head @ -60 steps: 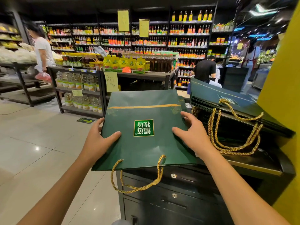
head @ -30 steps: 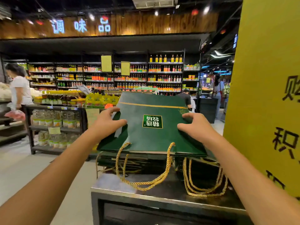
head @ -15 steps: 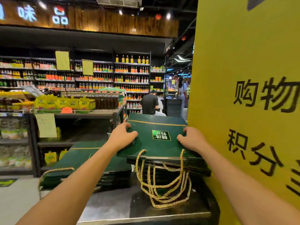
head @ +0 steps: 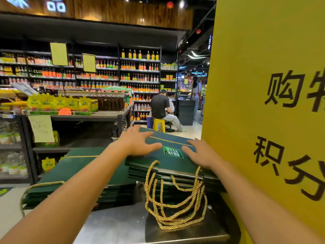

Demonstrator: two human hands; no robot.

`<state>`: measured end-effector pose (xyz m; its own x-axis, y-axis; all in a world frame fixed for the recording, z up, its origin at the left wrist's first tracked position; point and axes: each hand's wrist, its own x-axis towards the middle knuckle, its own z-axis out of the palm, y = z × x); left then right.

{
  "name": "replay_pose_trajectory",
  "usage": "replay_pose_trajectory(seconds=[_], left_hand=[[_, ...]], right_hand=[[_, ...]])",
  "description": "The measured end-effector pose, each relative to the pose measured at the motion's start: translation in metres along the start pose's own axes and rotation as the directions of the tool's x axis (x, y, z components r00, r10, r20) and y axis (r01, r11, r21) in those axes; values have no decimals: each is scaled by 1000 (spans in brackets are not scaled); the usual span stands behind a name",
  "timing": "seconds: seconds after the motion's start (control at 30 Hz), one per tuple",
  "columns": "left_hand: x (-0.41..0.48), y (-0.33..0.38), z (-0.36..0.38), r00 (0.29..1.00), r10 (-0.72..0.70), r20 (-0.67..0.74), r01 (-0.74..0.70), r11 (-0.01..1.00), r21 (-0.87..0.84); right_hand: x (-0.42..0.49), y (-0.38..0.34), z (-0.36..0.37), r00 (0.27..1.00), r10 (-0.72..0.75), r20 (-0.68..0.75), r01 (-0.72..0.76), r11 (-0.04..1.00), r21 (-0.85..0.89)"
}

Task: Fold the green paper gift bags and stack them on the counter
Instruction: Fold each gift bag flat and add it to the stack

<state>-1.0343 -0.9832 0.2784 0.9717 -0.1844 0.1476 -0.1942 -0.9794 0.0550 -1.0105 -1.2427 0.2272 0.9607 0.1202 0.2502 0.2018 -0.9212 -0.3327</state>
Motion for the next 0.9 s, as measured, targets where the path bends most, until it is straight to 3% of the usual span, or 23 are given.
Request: replay_pose_trajectory(seconds=[0.13, 0.47, 0.8, 0.9], left_hand=[[15, 7, 12, 980, 159, 119, -173, 978, 120], [23, 2, 57, 966, 150, 212, -174, 980, 97], [22, 0, 68, 975, 157, 156, -167, 985, 51], [19, 1, 58, 980, 187, 67, -185, 982, -27]], right_hand=[[5, 12, 17, 990, 30, 137, -43, 995, 92], [12, 28, 54, 986, 15, 166, -11, 1000, -29], [6, 23, 55, 983, 24, 184, -9, 997, -81], [7, 17, 42, 976, 35, 216, -22, 998, -66]])
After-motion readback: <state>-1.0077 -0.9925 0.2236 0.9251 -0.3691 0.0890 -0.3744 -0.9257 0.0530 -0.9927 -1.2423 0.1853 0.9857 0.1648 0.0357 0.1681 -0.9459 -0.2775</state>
